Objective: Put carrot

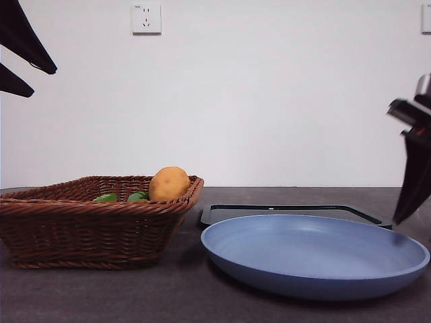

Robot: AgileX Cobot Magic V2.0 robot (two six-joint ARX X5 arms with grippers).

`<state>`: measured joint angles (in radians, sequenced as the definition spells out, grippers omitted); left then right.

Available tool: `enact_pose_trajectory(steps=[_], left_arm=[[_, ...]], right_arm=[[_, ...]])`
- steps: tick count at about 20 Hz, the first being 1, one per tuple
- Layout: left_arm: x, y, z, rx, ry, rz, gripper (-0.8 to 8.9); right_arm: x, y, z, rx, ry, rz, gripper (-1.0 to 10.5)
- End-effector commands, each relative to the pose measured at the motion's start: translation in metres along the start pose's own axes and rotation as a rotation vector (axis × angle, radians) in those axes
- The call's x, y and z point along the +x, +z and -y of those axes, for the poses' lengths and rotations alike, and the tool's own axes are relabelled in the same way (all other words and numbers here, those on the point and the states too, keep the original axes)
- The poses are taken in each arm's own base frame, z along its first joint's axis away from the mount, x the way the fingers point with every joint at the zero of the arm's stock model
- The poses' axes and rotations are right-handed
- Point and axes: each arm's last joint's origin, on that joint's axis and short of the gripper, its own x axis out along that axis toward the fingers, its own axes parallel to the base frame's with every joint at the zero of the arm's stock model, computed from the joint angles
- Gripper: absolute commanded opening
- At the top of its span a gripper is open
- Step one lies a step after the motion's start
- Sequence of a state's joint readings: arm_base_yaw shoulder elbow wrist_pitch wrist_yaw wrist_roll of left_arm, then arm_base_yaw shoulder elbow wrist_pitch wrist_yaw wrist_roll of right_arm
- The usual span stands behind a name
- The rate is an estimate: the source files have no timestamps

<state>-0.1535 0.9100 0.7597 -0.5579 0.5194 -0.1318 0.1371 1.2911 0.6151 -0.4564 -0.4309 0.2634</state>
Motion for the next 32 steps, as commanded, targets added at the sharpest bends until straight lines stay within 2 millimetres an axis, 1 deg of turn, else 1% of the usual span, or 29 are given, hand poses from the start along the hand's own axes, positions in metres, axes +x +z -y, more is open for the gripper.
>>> enact_pose_trajectory(steps=[1,3,4,7,9,11,12,15,18,21,24,26,28,32], left_arm=[[0.000,0.004,0.002,0.007,-0.012,0.012,2.36],[0.000,0.004,0.002,0.007,-0.012,0.012,2.36],[0.000,0.004,0.002,0.005,-0.011,0.009,2.36],[0.000,0.003,0.002,0.004,-0.013,0.005,2.36],[0.000,0.003,0.002,0.002,-0.017,0.001,2.43],[0.000,0.003,0.002,-0.020,-0.025,-0.003,3.38],[0.000,0.003,0.004,-0.024,-0.045,-0.007,3.65],[0.003,0.003,0.011,-0.057,-0.068,-0.007,3.63],[0.014,0.004,0.019,-0.097,-0.006,-0.009,3.61],[0.038,0.004,0.022,-0.124,0.062,-0.120,3.61],[0.070,0.013,0.027,-0.108,0.154,-0.243,3.61],[0.092,0.020,0.028,-0.097,0.240,-0.323,3.61],[0.114,0.025,0.026,-0.097,0.289,-0.402,3.61],[0.156,0.027,0.014,-0.110,0.357,-0.505,3.61]], right_arm=[[0.012,0.006,-0.003,-0.003,0.034,-0.022,2.3],[0.021,0.007,-0.003,0.014,0.034,-0.036,2.2],[0.022,0.006,-0.002,0.023,0.030,-0.044,1.8],[0.023,0.006,-0.002,0.024,0.014,-0.043,0.1],[0.023,0.006,-0.002,0.033,0.014,-0.046,0.1],[0.020,0.004,-0.002,0.036,0.019,-0.054,0.1],[0.017,0.003,-0.003,0.037,0.018,-0.058,0.1],[0.000,-0.002,-0.010,0.027,0.023,-0.037,0.1],[-0.023,-0.006,-0.019,-0.010,0.047,0.041,0.1],[-0.042,-0.010,-0.027,-0.046,0.074,0.132,0.1],[-0.054,-0.013,-0.031,-0.073,0.091,0.189,0.1],[-0.059,-0.015,-0.033,-0.082,0.095,0.209,0.1],[-0.061,-0.016,-0.033,-0.086,0.097,0.216,0.1],[-0.062,-0.016,-0.034,-0.089,0.099,0.221,0.1]])
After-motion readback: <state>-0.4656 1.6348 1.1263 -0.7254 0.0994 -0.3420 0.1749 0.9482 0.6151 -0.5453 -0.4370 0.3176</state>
